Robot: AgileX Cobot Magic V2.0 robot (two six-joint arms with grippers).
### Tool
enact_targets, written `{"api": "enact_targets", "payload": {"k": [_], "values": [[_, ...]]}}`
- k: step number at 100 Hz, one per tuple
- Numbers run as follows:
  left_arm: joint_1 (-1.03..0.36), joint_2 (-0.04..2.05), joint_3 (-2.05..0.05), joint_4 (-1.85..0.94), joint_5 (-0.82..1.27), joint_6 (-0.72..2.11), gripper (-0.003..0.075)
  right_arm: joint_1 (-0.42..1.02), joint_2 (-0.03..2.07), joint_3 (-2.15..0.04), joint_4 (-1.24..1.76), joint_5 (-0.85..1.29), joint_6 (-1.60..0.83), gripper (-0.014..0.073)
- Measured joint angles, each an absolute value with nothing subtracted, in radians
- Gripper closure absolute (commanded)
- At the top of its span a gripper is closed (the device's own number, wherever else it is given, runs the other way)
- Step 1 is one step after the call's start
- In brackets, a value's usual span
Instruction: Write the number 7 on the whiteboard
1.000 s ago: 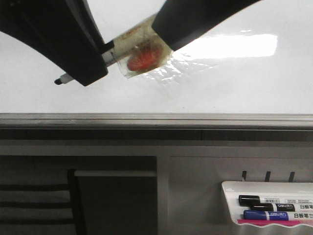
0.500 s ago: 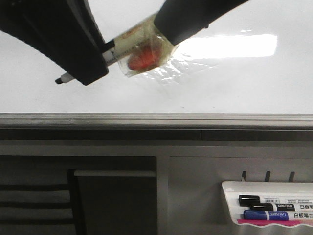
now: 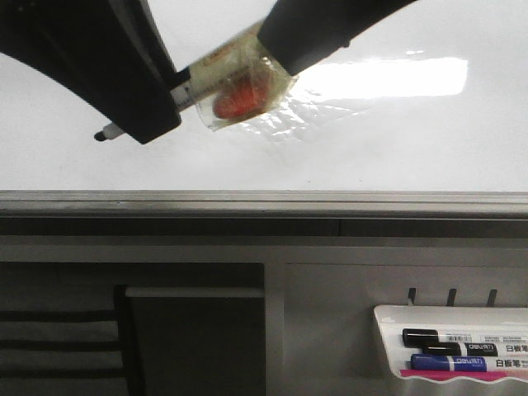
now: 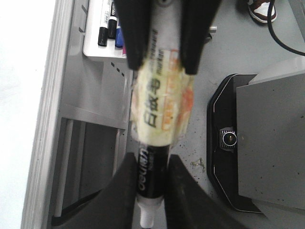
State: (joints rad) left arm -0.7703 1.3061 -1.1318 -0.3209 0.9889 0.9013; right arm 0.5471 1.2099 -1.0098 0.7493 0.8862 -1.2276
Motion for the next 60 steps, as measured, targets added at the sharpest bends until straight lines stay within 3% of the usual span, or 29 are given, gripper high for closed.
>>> {"api": "enact_targets", "payload": {"k": [23, 30, 47, 52, 60], "values": [[-0.77, 1.306, -1.132, -0.316, 0.976, 0.902, 0.0721, 0.547, 1.21, -1.01, 0.749, 0.886, -1.229, 0.0644], [-0.77, 1.306, -1.132, -0.314, 0.972, 0.902, 0.0648, 0.547, 1.21, -1.012, 0.749, 0.886, -1.229, 0.0644], [-0.77, 1.306, -1.133, -0.318, 0.95, 0.898, 0.0333, 0.547, 1.21, -1.012, 0.749, 0.884, -1.229, 0.0644], [-0.77, 1.306, -1.133, -0.32, 0.943, 0.896, 0.029, 0.547, 1.21, -1.012, 0.749, 0.882, -1.229, 0.0644], [-0.77, 1.306, -1.134, -0.32, 0.942, 0.896, 0.0283, 0.547, 1.21, -1.012, 0.746, 0.881, -1.229, 0.0644]]}}
